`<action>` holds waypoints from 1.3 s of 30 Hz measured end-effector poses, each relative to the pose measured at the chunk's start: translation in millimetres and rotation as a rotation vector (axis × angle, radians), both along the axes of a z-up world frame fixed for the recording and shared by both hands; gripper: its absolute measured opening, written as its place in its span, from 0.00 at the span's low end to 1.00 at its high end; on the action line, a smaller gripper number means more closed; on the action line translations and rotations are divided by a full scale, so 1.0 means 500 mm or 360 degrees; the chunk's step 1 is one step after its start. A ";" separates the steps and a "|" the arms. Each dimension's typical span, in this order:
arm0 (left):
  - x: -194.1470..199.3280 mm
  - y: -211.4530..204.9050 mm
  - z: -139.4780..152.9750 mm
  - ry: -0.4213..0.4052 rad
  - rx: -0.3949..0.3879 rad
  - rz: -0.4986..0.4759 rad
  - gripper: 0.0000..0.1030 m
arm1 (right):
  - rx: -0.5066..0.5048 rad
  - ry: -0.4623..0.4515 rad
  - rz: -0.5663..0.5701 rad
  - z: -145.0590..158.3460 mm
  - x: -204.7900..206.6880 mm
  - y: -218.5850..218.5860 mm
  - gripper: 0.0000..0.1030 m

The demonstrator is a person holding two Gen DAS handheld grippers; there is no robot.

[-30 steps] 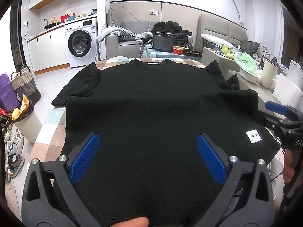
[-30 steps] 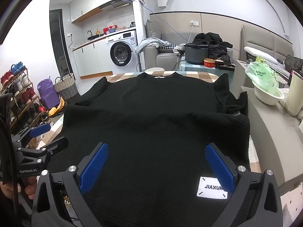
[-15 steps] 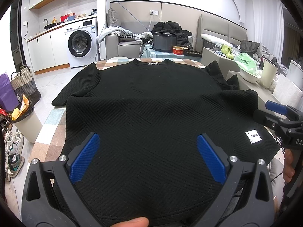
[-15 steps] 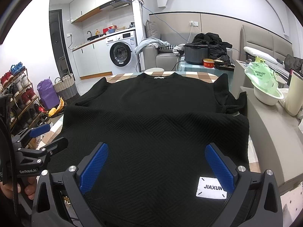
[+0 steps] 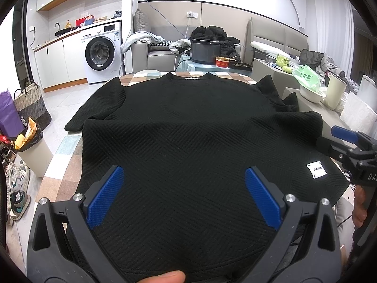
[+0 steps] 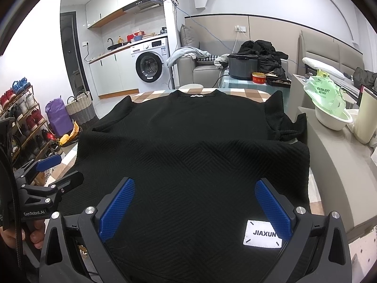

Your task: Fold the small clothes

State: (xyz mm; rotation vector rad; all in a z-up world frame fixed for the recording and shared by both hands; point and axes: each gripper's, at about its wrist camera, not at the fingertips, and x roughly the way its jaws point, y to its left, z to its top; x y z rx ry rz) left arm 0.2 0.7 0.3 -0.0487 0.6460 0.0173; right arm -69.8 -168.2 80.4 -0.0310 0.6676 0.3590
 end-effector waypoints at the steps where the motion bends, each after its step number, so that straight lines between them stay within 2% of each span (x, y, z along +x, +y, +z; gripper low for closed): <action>1: 0.000 0.000 0.000 -0.0001 0.0000 -0.0001 0.99 | 0.0000 -0.0002 0.0002 0.001 -0.001 0.000 1.00; 39: 0.002 0.001 0.000 -0.0006 0.0003 -0.0002 0.99 | 0.0013 -0.0025 -0.0018 0.007 0.000 -0.004 1.00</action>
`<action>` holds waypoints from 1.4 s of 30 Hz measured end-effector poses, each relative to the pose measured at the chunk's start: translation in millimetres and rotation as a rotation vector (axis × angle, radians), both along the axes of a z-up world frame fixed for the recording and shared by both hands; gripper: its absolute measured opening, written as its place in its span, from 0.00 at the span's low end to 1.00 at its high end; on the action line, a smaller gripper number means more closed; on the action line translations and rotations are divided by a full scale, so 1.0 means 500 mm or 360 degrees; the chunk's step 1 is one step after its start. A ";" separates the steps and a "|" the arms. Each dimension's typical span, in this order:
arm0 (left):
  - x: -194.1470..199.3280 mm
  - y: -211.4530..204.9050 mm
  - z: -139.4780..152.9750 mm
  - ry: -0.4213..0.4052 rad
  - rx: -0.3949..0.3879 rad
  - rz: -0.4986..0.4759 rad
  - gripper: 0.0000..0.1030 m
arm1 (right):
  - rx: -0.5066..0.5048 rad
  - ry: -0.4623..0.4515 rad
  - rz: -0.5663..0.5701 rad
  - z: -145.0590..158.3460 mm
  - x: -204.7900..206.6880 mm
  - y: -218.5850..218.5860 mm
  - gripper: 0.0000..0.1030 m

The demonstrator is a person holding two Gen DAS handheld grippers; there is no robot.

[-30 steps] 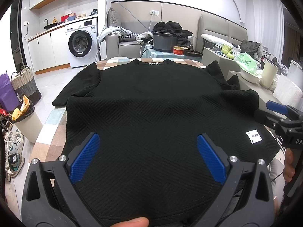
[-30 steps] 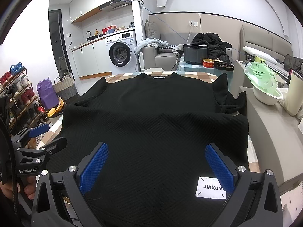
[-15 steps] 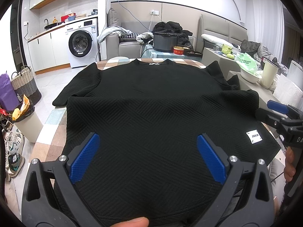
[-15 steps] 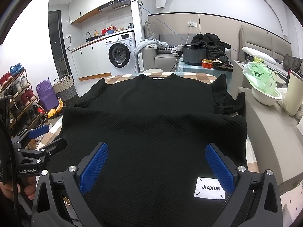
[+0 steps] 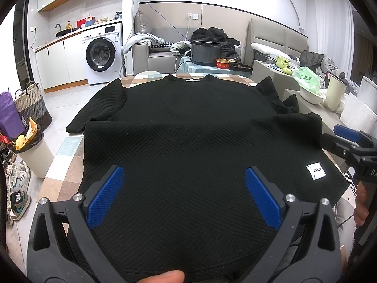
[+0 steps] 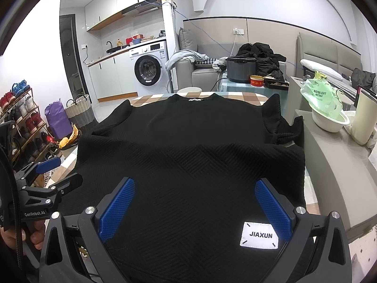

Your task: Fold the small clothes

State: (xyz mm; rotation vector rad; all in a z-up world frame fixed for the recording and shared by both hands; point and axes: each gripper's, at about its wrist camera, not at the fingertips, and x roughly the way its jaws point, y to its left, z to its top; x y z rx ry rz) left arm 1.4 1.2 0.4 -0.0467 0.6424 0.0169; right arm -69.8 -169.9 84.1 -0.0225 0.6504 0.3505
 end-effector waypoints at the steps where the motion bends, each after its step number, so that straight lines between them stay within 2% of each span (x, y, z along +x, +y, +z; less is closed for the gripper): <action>1: 0.000 0.000 0.000 0.0000 0.0000 -0.0001 0.99 | 0.0002 -0.0003 -0.0001 0.002 -0.001 -0.002 1.00; 15: 0.001 0.015 -0.001 0.0001 -0.0010 0.0002 0.99 | 0.0021 -0.0057 -0.0047 0.006 -0.008 -0.009 1.00; 23: 0.014 0.040 -0.010 0.0006 -0.0006 0.0042 0.99 | 0.0117 -0.0120 -0.0095 0.010 -0.002 -0.040 1.00; 31: 0.036 0.089 -0.017 -0.0013 -0.0023 0.0092 0.99 | 0.0099 -0.0090 -0.0148 0.006 0.020 -0.062 1.00; 37: 0.070 0.130 -0.008 -0.0006 -0.0035 0.0143 0.99 | 0.0221 0.0008 -0.0256 0.018 0.076 -0.101 1.00; 42: 0.118 0.166 0.004 0.0000 -0.0022 0.0178 0.99 | 0.0228 0.0082 -0.0281 0.021 0.113 -0.117 0.86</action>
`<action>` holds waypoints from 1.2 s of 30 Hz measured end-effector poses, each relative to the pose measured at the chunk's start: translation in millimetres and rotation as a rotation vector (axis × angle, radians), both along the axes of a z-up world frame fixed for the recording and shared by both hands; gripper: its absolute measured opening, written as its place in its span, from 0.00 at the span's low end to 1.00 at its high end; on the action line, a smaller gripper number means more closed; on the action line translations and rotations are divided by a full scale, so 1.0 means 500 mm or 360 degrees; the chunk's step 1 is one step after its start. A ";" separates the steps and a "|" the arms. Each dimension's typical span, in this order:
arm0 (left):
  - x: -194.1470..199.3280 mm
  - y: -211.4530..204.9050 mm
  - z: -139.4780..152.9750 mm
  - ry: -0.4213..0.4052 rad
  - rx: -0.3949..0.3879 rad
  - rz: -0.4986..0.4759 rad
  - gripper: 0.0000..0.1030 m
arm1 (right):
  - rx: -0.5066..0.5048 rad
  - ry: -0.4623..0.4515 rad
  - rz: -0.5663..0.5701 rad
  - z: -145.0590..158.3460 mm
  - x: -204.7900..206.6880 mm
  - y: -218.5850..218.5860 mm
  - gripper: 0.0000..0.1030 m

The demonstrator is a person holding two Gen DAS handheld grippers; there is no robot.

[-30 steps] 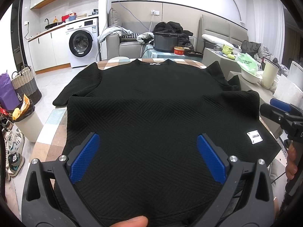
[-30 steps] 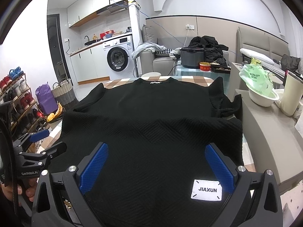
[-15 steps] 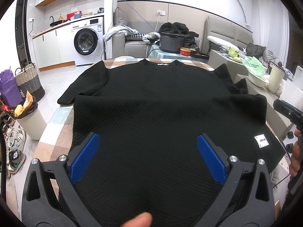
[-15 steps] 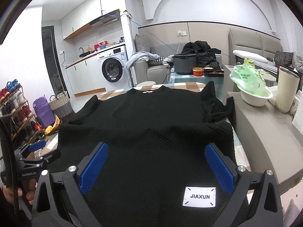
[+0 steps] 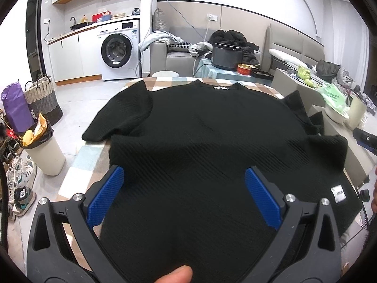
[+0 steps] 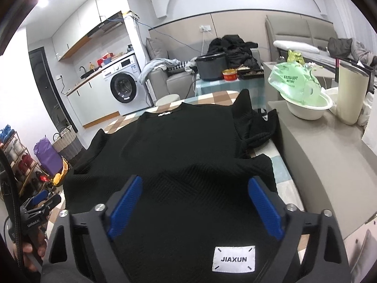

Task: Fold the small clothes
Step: 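Move the right gripper to the sweater sleeve and close on it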

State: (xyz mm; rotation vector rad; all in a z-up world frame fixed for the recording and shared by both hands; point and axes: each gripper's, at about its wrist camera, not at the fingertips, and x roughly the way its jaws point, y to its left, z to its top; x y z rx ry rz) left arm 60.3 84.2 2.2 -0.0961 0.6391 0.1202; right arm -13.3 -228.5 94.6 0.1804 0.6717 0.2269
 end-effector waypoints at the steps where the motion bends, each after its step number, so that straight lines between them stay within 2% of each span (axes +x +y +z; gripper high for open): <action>1: 0.011 0.009 0.001 0.0001 -0.0003 0.0010 0.99 | 0.0005 0.0007 -0.0003 0.001 0.005 -0.002 0.84; 8: 0.088 0.069 0.001 0.0013 -0.0037 0.0052 0.99 | 0.0090 0.0051 0.0061 0.006 0.050 -0.011 0.66; 13: 0.137 0.101 0.000 0.0014 -0.0026 0.0066 0.99 | 0.0064 0.0128 0.0060 -0.005 0.087 -0.004 0.62; 22: 0.215 0.162 -0.016 0.0060 -0.0059 0.0146 0.99 | -0.0007 0.0283 -0.0255 -0.028 0.208 -0.056 0.61; 25: 0.236 0.179 -0.024 0.0070 -0.0071 0.0173 0.99 | -0.0041 0.0363 -0.0344 -0.038 0.262 -0.080 0.57; 28: 0.257 0.190 -0.035 0.0082 -0.0086 0.0181 0.99 | 0.0009 0.0455 -0.0404 -0.053 0.306 -0.104 0.51; 32: 0.283 0.199 -0.053 0.0100 -0.0088 0.0190 0.99 | 0.0048 0.0562 -0.0476 -0.075 0.352 -0.126 0.51; 36: 0.292 0.205 -0.069 0.0112 -0.0082 0.0192 0.99 | 0.0014 0.0630 -0.0521 -0.099 0.379 -0.123 0.50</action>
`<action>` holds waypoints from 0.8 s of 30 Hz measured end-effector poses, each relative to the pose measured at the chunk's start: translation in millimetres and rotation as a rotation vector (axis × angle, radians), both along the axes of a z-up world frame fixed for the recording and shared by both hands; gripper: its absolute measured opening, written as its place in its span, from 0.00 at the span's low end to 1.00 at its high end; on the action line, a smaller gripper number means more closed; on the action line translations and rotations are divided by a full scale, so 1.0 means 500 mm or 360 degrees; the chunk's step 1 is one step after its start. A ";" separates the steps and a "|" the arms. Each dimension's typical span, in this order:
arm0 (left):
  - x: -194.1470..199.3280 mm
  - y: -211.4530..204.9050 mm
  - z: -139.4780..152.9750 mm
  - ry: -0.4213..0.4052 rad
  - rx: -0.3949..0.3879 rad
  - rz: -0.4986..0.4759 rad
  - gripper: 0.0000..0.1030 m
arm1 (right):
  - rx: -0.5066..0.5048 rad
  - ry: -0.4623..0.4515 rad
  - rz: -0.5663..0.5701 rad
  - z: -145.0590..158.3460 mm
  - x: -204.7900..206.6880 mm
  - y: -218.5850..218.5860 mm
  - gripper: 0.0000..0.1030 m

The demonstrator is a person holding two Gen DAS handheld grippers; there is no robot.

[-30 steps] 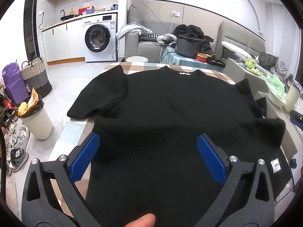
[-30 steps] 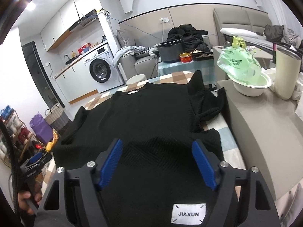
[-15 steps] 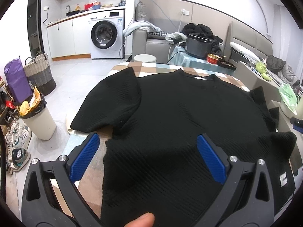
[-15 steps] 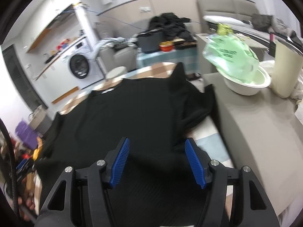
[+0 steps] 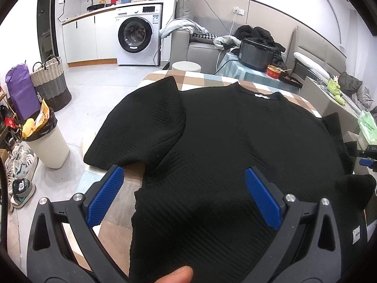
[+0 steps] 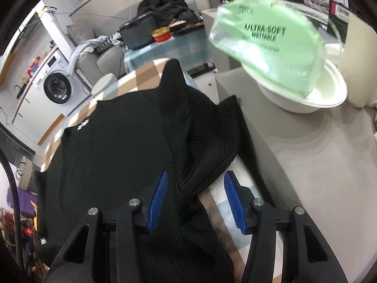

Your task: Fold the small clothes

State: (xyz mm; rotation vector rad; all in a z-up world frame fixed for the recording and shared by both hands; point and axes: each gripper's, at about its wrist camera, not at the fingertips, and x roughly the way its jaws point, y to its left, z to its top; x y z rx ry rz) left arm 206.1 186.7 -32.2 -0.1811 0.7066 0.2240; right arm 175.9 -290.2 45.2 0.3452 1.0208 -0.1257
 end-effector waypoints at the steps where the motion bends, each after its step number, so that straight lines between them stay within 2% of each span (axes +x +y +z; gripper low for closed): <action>1: 0.004 0.002 -0.004 0.0003 -0.0002 0.0001 0.99 | -0.0006 0.0015 -0.0011 -0.006 0.004 0.001 0.50; 7: 0.014 0.012 -0.016 0.0011 -0.0003 0.0007 0.99 | 0.0034 0.0106 -0.0079 -0.039 0.031 -0.004 0.37; 11: 0.017 0.025 -0.021 0.0009 -0.0008 0.0017 0.99 | -0.0003 0.0090 -0.0124 -0.036 0.043 0.000 0.08; 15: 0.013 0.036 -0.023 0.0004 -0.0017 0.0040 0.99 | -0.0097 0.0009 -0.0113 -0.014 0.044 0.010 0.05; 20: 0.007 0.043 -0.019 -0.0006 -0.0020 0.0061 0.99 | -0.0295 -0.0127 -0.0043 0.039 0.035 0.034 0.05; 24: 0.004 0.042 -0.011 -0.0018 -0.0009 0.0064 0.99 | -0.0353 -0.0333 0.0120 0.092 0.025 0.069 0.05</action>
